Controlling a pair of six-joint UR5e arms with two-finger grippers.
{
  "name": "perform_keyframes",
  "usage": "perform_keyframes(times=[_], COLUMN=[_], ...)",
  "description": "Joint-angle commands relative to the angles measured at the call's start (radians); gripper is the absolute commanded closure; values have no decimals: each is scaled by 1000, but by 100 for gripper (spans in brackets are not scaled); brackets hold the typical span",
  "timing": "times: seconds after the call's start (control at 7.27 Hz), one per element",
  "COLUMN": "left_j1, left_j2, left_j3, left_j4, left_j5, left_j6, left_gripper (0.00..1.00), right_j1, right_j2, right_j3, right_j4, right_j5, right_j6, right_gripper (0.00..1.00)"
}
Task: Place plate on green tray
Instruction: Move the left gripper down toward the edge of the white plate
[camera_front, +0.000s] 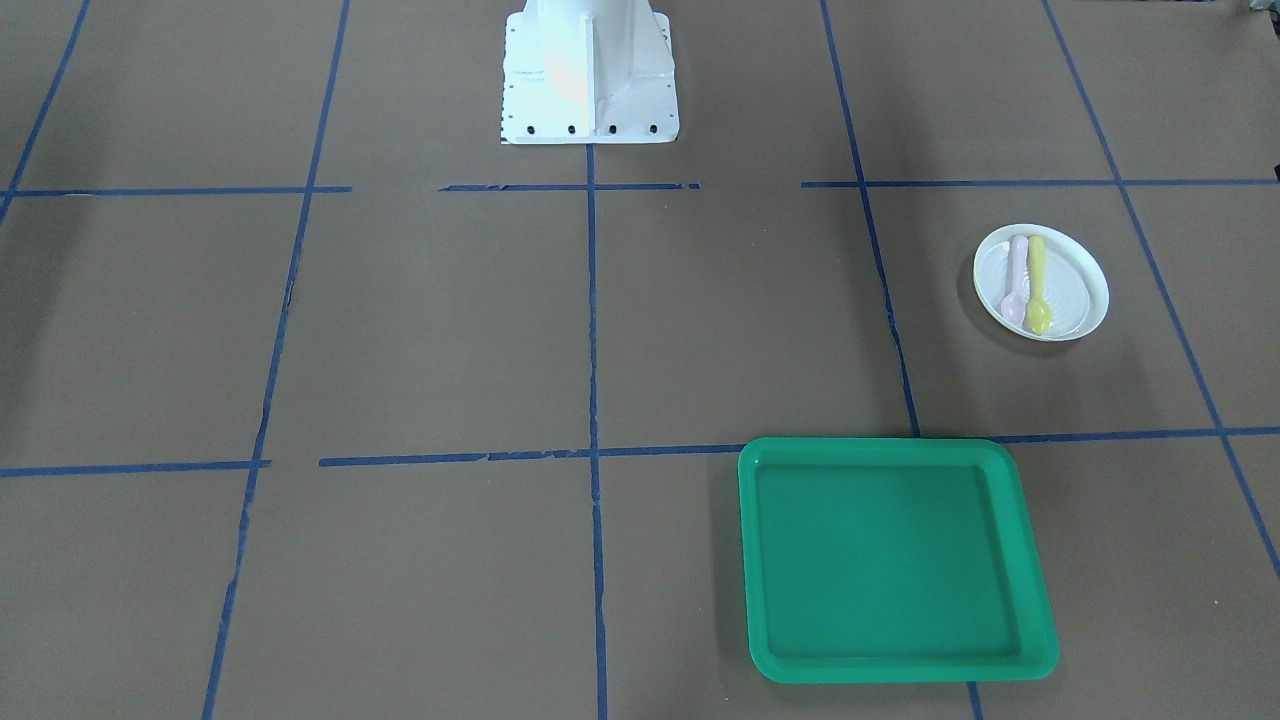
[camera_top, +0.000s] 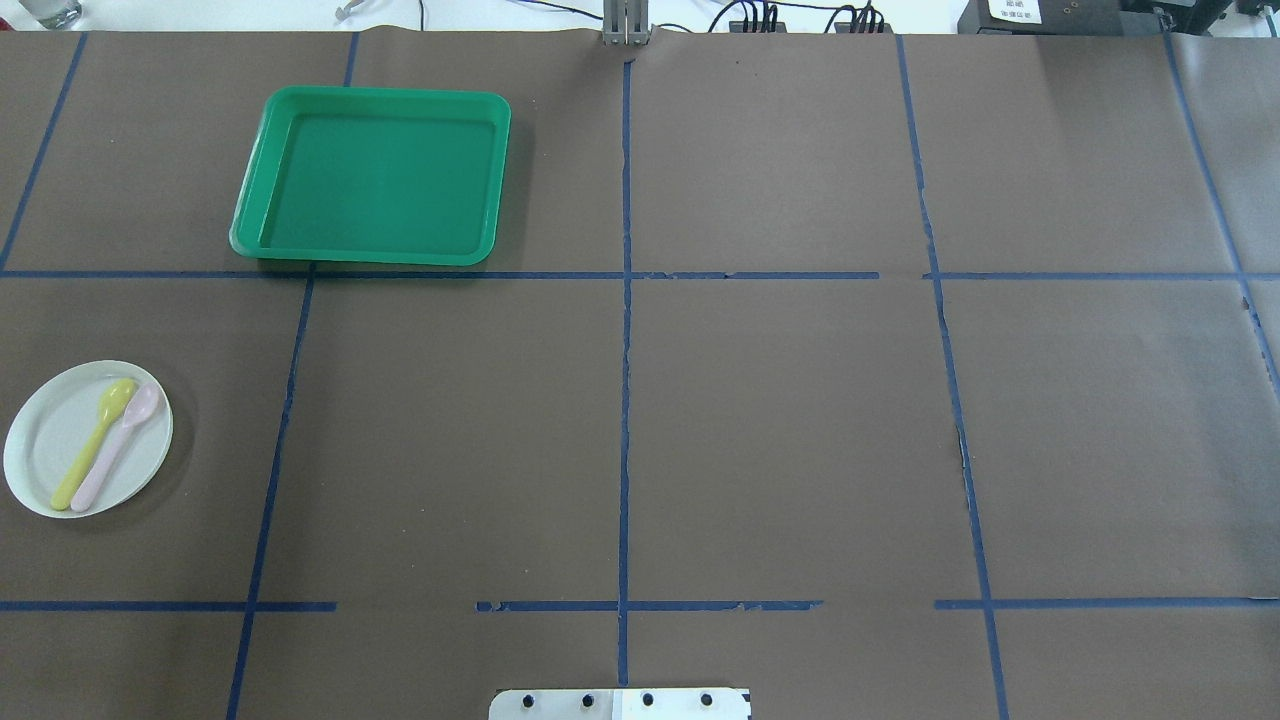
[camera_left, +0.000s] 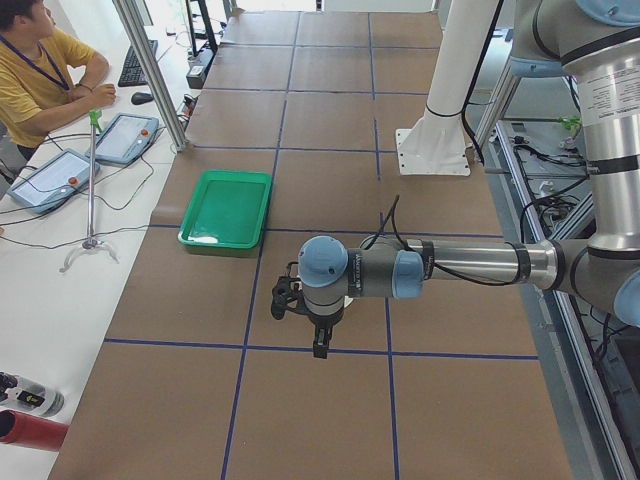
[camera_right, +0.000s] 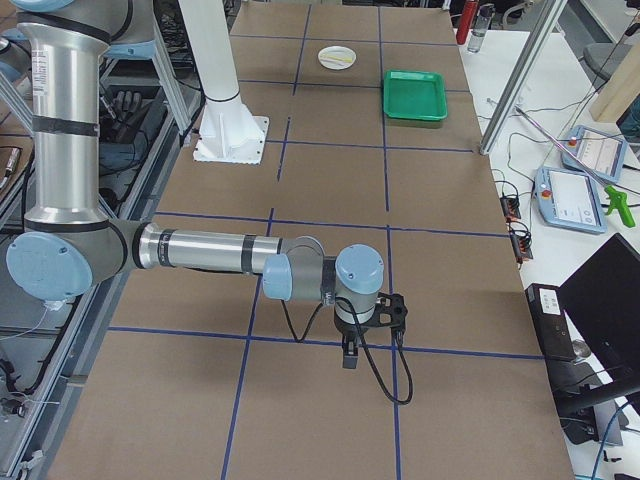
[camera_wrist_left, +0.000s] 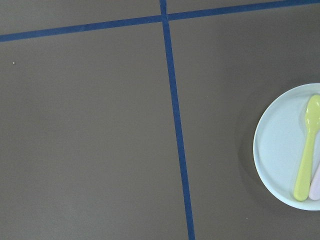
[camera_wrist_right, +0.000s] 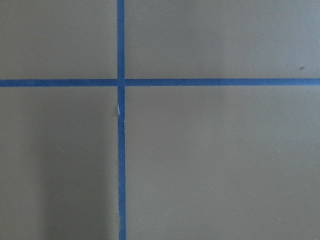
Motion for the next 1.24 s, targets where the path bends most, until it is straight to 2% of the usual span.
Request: perform_keyframes(times=[0.0, 0.55, 0.69, 0.83, 1.1], left_j1=[-9, -12, -11, 0, 96], left_j2=[-3, -17, -20, -23, -19], left_j3=[-1, 19, 57, 111, 200], left_j4=[-2, -40, -133, -270, -421], left_j5=[2, 25, 22, -1, -14], left_j6=[-3, 0, -5, -110, -266], left_gripper=[0, 0, 0, 0, 0], right_j1=[0, 0, 0, 0, 0], right_j2=[-1, -1, -1, -1, -1], right_j3=[0, 0, 0, 0, 0], right_j4=[0, 0, 0, 0, 0], right_j5=[-1, 1, 1, -1, -1], right_j6=[0, 0, 0, 0, 0], right_gripper=[0, 0, 0, 0, 0])
